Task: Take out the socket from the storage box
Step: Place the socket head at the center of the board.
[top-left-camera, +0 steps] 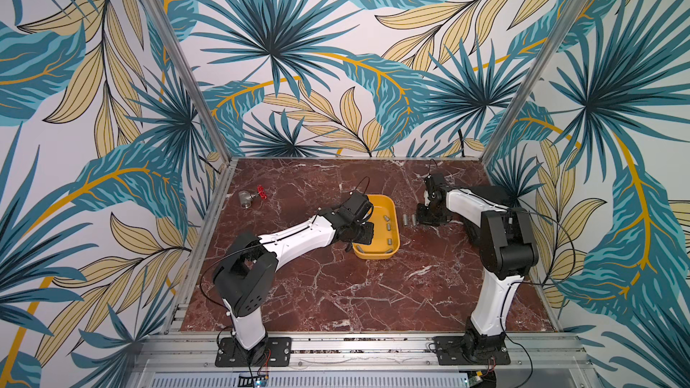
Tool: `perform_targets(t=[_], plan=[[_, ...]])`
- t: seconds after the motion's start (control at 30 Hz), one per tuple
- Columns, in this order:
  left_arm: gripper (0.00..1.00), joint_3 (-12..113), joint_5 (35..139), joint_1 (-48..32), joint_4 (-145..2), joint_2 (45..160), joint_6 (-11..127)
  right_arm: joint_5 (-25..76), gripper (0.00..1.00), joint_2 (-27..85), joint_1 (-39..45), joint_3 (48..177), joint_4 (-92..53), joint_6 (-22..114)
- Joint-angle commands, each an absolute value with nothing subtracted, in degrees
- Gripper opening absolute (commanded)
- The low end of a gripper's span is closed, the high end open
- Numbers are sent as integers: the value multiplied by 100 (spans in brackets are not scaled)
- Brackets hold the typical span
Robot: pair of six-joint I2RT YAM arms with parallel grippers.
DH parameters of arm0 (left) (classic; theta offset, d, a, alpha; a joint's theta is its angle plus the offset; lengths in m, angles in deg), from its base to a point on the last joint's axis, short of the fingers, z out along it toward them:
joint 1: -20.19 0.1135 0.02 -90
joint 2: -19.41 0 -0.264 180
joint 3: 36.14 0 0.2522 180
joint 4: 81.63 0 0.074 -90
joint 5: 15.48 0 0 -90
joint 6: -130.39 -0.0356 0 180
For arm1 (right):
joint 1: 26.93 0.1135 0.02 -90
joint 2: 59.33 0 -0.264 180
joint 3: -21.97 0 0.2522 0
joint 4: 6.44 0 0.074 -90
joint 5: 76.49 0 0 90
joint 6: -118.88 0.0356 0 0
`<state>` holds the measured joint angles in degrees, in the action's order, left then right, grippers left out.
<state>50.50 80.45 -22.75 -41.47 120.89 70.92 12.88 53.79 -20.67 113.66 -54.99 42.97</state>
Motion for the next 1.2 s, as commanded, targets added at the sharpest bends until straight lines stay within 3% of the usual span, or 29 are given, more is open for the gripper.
perform_targets(t=[0.0,0.53,1.17], plan=[[40,5004,7977,-2305,-4168,12039,7111,1351,26,5319,-2087,11457,-5631,4244],[40,5648,7883,-2308,-3730,12381,6740,1380,28,4648,-2087,11470,-5837,4233],[36,8054,6900,-2277,-2341,14343,6763,1961,28,2746,-2053,10077,-5662,4554]])
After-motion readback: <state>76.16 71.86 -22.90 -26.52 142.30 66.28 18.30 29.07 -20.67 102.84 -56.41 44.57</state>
